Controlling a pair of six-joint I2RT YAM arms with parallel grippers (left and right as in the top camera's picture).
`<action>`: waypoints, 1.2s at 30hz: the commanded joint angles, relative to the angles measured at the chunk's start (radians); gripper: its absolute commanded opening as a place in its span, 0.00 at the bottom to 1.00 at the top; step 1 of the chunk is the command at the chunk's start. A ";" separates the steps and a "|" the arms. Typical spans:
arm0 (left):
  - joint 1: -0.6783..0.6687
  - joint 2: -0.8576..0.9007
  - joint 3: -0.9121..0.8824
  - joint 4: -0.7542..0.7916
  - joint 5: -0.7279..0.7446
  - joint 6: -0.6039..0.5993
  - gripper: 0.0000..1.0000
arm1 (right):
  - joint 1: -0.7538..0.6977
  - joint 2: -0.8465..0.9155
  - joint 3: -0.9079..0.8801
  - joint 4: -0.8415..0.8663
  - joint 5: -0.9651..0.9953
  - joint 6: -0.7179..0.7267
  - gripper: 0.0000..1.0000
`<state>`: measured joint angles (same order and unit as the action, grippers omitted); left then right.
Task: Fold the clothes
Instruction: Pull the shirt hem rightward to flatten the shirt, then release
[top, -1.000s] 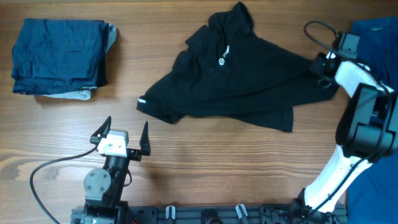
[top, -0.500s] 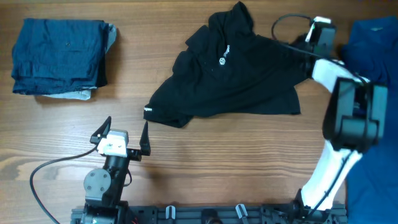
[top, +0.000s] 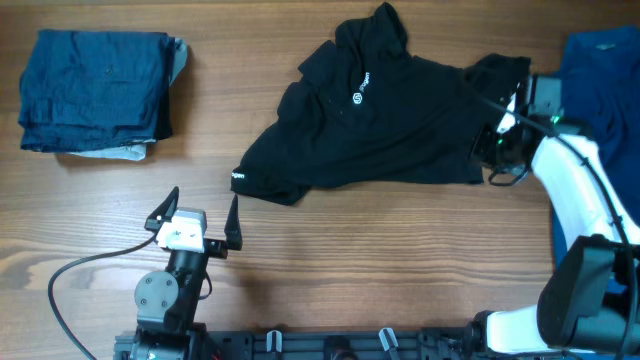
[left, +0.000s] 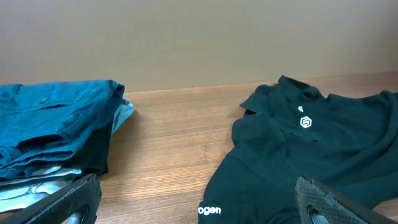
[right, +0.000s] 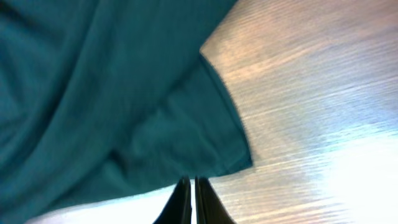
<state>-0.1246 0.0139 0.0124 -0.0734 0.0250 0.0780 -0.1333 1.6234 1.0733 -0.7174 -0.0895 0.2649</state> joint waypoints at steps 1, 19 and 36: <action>-0.006 -0.005 -0.006 -0.002 0.008 0.019 1.00 | 0.005 0.010 -0.124 0.147 -0.117 0.034 0.04; -0.006 -0.005 -0.006 -0.002 0.008 0.019 1.00 | -0.253 0.188 -0.265 -0.010 0.183 0.273 0.04; -0.006 -0.005 -0.006 -0.002 0.008 0.019 1.00 | -0.436 -0.367 -0.163 -0.165 0.044 0.252 0.05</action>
<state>-0.1246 0.0139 0.0120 -0.0738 0.0250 0.0780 -0.5667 1.3994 0.8734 -0.9112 0.1246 0.6518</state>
